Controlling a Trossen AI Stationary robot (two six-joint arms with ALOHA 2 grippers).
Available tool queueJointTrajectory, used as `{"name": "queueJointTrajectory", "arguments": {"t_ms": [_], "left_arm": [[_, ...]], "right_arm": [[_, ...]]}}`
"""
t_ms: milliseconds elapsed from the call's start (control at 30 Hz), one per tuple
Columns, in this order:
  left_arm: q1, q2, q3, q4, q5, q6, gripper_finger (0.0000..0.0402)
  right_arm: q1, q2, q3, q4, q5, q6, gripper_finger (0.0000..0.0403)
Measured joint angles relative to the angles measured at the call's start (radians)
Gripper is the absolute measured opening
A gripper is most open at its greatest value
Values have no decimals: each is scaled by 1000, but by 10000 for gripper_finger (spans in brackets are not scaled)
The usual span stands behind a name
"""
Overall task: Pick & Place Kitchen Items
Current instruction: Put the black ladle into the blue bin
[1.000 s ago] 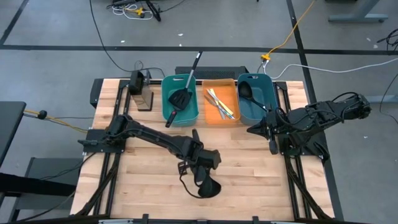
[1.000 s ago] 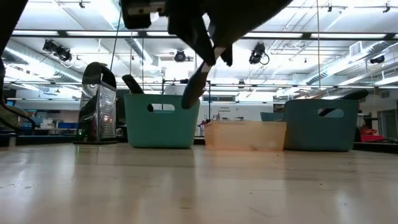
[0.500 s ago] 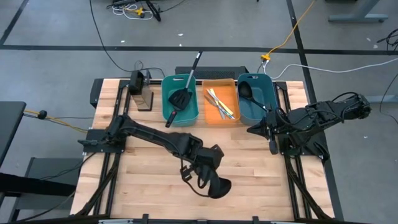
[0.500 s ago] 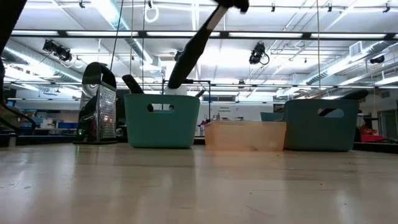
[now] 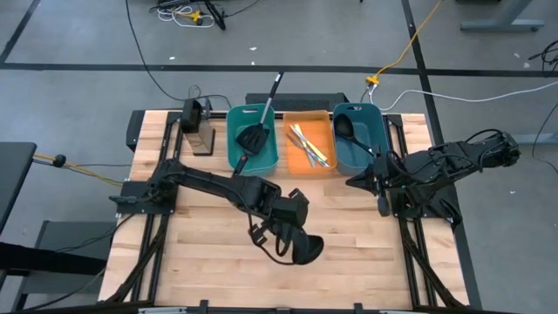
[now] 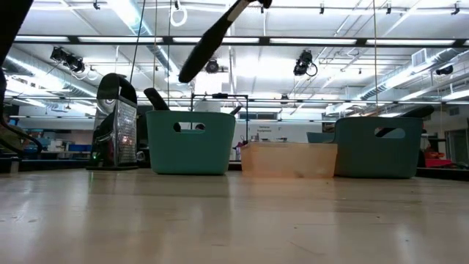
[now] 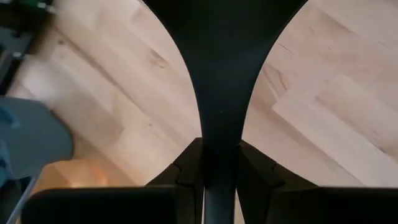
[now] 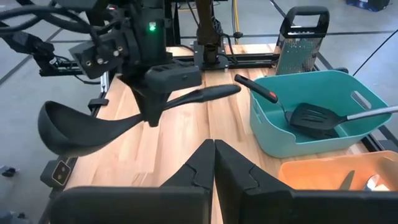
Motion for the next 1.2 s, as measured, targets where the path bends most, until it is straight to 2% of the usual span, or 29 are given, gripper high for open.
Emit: {"name": "queueJointTrajectory", "arguments": {"t_ms": [267, 400, 1000, 1200], "left_arm": [[31, -1, 127, -92, -1, -20, 68], [46, -2, 190, -133, -39, -21, 68], [137, -181, 180, -85, -129, -133, 68], [170, -216, 180, -40, -120, -152, 68]], "right_arm": [[0, 0, 0, 10, 0, 0, 16], [0, 0, 0, 10, 1, 0, 16], [0, 0, 1, 70, 3, -57, 16], [-1, 0, 1, 82, 4, -59, 16]]}}
